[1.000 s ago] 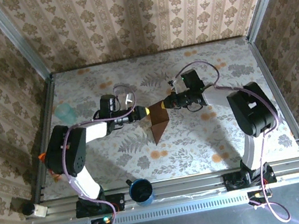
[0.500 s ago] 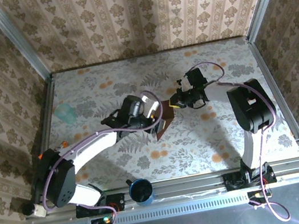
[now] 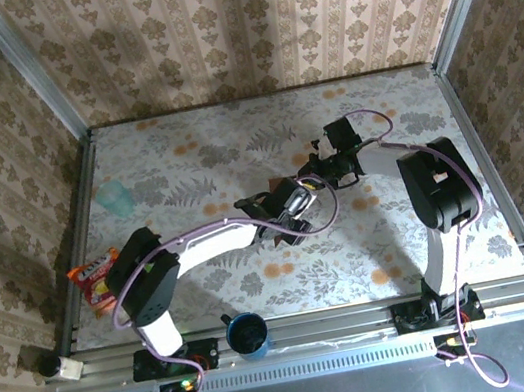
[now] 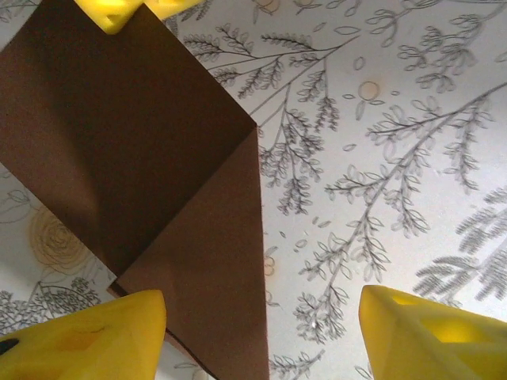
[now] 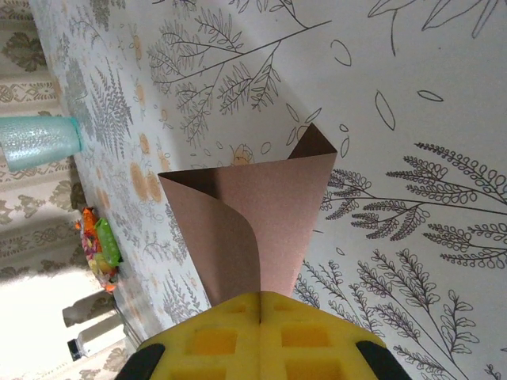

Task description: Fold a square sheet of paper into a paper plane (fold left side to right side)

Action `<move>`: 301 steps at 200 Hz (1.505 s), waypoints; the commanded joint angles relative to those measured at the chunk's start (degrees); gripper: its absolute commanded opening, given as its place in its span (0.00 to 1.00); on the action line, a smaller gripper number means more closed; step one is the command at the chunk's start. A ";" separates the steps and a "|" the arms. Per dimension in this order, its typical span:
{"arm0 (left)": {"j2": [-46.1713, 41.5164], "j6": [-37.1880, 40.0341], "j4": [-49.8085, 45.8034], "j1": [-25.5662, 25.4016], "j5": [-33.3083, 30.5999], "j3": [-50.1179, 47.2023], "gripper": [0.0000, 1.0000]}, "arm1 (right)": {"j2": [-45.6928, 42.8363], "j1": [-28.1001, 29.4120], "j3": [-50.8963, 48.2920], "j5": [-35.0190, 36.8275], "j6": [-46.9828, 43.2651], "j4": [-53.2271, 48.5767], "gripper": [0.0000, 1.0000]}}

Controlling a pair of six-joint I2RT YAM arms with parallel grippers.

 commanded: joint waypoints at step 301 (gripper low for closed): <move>8.77 -3.51 -3.96 -1.20 -6.17 3.89 0.01 | 0.40 -1.86 0.43 1.23 2.44 -2.30 0.24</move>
